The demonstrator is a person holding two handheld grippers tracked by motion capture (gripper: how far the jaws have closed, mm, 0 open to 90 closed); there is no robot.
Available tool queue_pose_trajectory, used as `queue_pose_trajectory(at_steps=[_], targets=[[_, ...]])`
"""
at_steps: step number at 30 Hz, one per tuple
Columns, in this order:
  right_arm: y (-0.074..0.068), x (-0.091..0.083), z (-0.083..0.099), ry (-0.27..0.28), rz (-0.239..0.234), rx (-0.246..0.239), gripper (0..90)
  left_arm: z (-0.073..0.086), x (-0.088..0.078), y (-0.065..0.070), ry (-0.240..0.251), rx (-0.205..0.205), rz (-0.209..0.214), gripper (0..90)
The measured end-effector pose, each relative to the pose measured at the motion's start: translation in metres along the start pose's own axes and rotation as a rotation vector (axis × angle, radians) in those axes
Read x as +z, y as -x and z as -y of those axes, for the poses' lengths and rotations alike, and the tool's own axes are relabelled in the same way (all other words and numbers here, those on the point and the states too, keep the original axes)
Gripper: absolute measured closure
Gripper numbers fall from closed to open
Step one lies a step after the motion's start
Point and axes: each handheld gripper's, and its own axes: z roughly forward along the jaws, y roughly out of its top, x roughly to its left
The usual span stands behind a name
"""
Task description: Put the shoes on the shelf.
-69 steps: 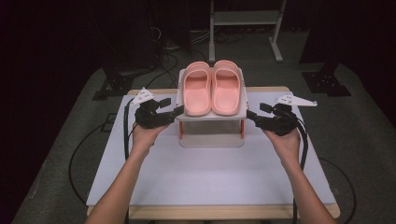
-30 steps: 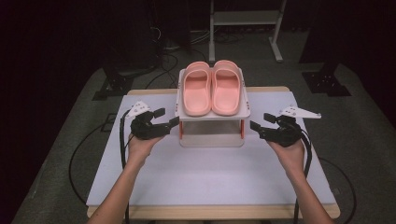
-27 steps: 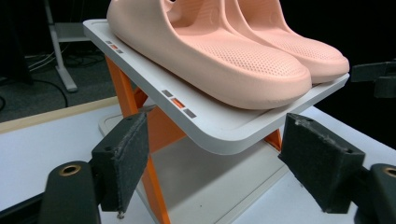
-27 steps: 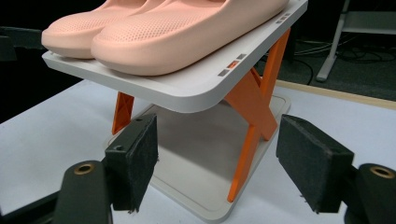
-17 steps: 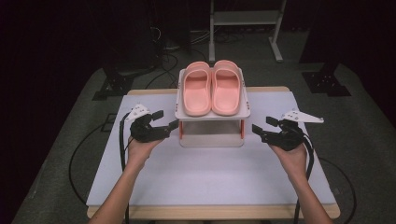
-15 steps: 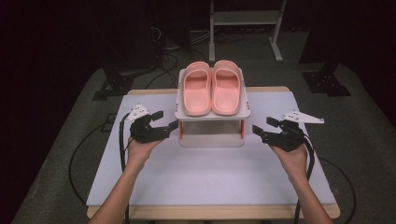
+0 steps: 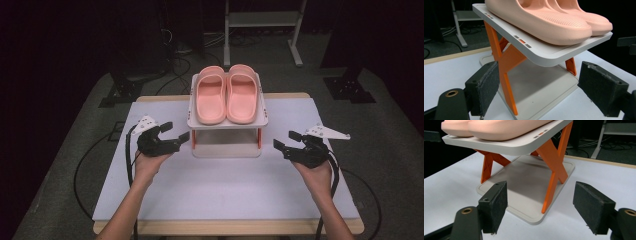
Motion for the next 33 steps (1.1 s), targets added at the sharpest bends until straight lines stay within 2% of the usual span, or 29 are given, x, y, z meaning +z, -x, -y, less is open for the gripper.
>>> queue_pose_trajectory(at_steps=[6, 33], targets=[[0.001, -0.003, 0.005, 0.004, 0.005, 0.001, 26.7, 0.003, -0.001, 0.000, -0.006, 0.005, -0.003, 14.4], [0.006, -0.015, 0.027, -0.006, 0.021, 0.024, 25.5, 0.022, -0.008, -0.002, -0.010, -0.019, -0.018, 10.8]])
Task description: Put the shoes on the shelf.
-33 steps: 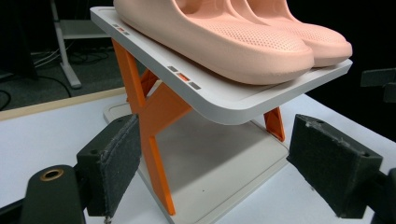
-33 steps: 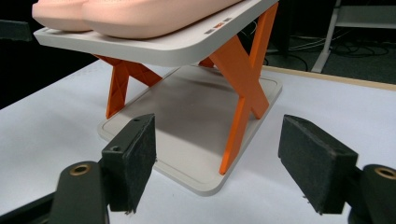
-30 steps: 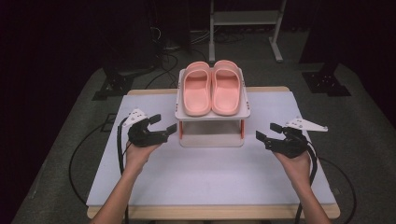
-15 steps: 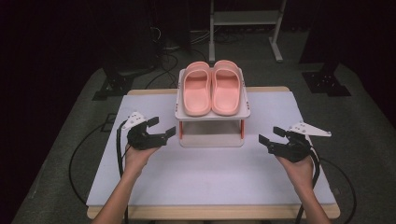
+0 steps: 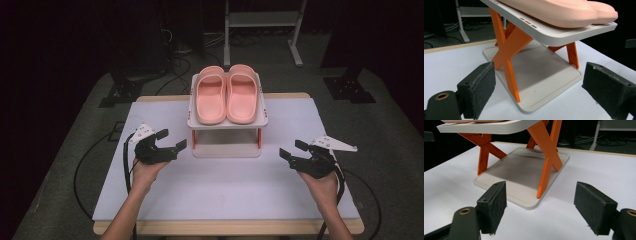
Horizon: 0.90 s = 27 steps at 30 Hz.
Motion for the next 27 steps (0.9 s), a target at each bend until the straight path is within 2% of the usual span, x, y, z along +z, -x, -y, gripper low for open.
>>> queue_pose_trajectory(at_steps=[27], targets=[[-0.001, -0.007, 0.021, -0.011, -0.002, 0.005, 24.3, 0.018, -0.010, 0.005, -0.003, -0.010, 0.000, 9.6]])
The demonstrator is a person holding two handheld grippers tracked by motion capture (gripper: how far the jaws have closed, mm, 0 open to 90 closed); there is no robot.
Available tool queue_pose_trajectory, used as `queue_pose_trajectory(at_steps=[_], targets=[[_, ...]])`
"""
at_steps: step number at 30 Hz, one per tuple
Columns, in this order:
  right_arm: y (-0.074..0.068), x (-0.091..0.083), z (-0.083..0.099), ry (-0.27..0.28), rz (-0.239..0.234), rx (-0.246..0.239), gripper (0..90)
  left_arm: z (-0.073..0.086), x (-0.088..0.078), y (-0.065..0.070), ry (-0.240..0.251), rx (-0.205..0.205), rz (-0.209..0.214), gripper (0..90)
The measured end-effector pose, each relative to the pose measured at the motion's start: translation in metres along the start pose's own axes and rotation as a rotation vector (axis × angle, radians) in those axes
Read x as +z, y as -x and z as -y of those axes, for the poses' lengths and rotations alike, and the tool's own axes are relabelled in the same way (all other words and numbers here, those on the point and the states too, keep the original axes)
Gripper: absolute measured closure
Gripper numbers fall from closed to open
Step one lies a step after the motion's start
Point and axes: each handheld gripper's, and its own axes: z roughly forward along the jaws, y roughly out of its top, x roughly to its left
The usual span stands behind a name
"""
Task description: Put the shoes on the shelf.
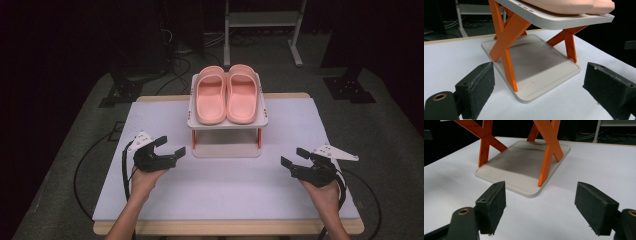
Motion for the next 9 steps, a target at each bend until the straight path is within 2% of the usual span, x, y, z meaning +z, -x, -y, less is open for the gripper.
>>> queue_pose_trajectory(at_steps=[9], targets=[[-0.004, -0.009, 0.012, 0.016, 0.005, -0.007, 22.8, 0.013, -0.008, 0.009, 0.008, -0.006, 0.002, 7.4]])
